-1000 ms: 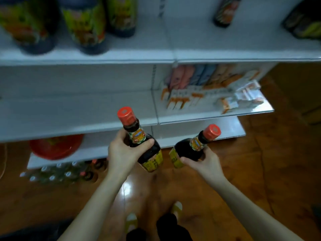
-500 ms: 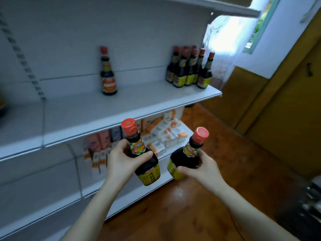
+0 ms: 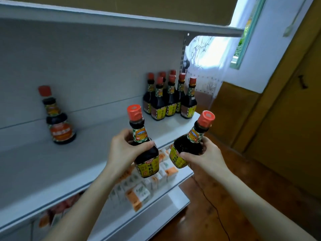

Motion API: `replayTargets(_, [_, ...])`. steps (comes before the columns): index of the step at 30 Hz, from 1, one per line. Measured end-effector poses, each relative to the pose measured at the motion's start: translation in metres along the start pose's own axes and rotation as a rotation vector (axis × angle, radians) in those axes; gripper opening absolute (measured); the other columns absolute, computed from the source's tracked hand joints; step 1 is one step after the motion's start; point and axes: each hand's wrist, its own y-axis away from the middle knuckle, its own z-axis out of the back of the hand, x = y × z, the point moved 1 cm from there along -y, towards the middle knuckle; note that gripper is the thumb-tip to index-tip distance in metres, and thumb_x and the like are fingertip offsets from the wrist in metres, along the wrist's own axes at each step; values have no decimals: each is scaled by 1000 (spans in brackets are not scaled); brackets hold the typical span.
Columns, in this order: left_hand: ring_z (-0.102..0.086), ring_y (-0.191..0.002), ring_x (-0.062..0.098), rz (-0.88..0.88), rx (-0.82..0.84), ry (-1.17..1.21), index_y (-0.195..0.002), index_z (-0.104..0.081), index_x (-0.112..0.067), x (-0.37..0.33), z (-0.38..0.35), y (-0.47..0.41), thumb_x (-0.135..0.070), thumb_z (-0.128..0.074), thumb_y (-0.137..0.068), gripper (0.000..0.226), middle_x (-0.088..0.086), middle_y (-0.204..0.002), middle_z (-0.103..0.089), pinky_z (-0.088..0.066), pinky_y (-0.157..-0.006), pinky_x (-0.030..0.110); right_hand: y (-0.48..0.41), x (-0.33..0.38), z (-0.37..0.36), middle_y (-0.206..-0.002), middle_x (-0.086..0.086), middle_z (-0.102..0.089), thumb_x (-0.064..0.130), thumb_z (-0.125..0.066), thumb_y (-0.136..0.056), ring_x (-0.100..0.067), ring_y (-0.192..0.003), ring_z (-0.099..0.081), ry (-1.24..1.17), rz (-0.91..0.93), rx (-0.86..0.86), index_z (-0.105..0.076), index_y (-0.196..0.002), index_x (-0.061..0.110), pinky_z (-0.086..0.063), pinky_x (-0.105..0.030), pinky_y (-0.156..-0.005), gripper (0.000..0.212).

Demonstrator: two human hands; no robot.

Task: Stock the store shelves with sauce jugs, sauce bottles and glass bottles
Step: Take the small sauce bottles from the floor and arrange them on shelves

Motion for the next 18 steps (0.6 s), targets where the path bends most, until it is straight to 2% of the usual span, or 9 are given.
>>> replayTargets(4, [-62, -78, 7, -4, 36, -36, -88, -62, -10, 0, -30, -67, -15, -83, -64, 32, -3, -84, -66, -47, -65, 19, -65, -6, 7, -110, 5, -64, 32, -84, -60, -12, -101, -61, 5, 4, -30, -52, -121, 19, -52, -29, -82, 70])
replayTargets(10, [-60, -78, 0, 27, 22, -158, -79, -57, -28, 14, -61, -131, -25, -83, -63, 30, -13, -83, -64, -46, -65, 18, -147, -23, 12, -110, 4, -64, 49, -80, -51, -14, -99, -62, 57, -8, 2, -52, -120, 21, -54, -40, -86, 80])
replayTargets(14, [-60, -79, 4, 74, -49, -201, -80, -58, -28, 24, -76, -154, -26, -83, -62, 30, -9, -85, -64, -43, -64, 17, -195, -33, 11, -109, 2, -63, 36, -81, -62, -16, -101, -60, 122, 28, 83, -51, -121, 18, -51, -31, -82, 68])
replayTargets(18, [-62, -87, 13, 170, -157, -208, -89, -61, -24, 35, -89, -163, -26, -84, -60, 37, -3, -93, -66, -44, -73, 23, -232, -44, 6, -107, 6, -60, 37, -81, -63, -14, -101, -58, 163, 57, 189, -50, -122, 19, -47, -27, -80, 69])
